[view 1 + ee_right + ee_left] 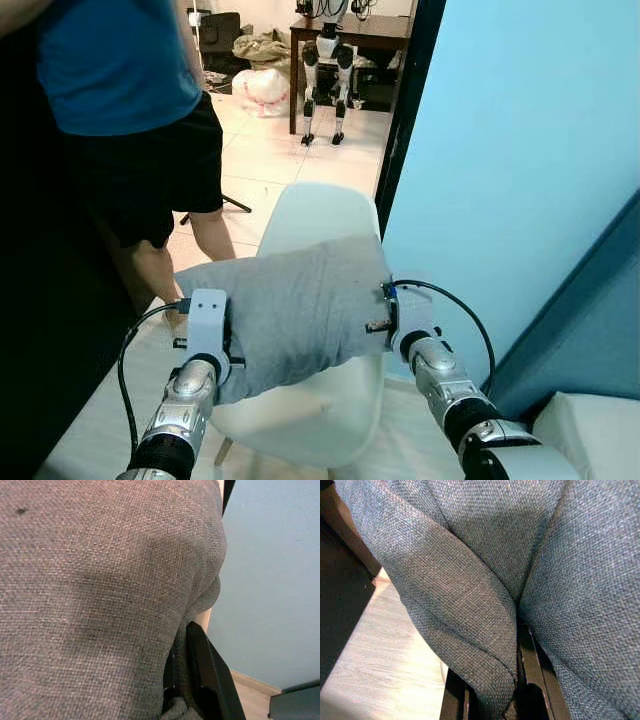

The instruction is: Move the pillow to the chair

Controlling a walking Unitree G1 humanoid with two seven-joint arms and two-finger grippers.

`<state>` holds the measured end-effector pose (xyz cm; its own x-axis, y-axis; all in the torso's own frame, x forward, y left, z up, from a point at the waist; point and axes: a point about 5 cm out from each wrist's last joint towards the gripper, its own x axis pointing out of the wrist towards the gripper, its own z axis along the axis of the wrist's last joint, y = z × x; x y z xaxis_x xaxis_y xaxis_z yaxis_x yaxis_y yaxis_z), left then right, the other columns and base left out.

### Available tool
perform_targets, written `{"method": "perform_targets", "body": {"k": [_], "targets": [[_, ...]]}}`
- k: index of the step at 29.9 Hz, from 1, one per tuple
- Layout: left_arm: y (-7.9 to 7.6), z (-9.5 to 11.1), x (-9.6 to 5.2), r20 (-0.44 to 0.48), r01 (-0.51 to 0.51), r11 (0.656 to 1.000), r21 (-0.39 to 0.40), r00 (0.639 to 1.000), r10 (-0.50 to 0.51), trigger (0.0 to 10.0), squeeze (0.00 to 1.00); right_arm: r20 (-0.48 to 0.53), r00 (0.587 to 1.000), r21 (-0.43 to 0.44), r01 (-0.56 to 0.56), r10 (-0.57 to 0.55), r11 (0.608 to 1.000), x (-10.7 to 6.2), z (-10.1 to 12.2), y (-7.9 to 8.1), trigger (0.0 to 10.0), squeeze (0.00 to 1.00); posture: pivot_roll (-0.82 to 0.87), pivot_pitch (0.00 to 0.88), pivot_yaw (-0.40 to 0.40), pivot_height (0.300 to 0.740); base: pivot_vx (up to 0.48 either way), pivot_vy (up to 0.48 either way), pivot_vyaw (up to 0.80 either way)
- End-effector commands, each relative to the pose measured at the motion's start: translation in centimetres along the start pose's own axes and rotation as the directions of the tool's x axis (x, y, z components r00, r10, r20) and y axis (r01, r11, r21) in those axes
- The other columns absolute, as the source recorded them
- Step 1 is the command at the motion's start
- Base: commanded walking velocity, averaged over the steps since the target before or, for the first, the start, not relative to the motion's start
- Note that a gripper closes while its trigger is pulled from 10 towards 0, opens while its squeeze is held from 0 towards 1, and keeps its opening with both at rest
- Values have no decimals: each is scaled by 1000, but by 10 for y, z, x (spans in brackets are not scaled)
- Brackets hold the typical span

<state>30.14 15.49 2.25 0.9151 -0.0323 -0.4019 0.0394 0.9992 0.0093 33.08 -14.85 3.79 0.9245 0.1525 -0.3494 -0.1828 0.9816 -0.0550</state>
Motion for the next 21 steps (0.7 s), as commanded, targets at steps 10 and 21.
{"method": "perform_targets", "body": {"k": [10,21], "targets": [[-12,8,3,25,38,999,18,999,-39,10000,0,3,999,-5,-42,42,999,2,2,9,10000,0,-15,0,-29,661,0,0,0],[-12,7,3,22,38,999,17,999,-38,10000,0,5,999,-12,-47,47,999,1,2,8,10000,0,-15,0,-33,646,0,0,0]]}}
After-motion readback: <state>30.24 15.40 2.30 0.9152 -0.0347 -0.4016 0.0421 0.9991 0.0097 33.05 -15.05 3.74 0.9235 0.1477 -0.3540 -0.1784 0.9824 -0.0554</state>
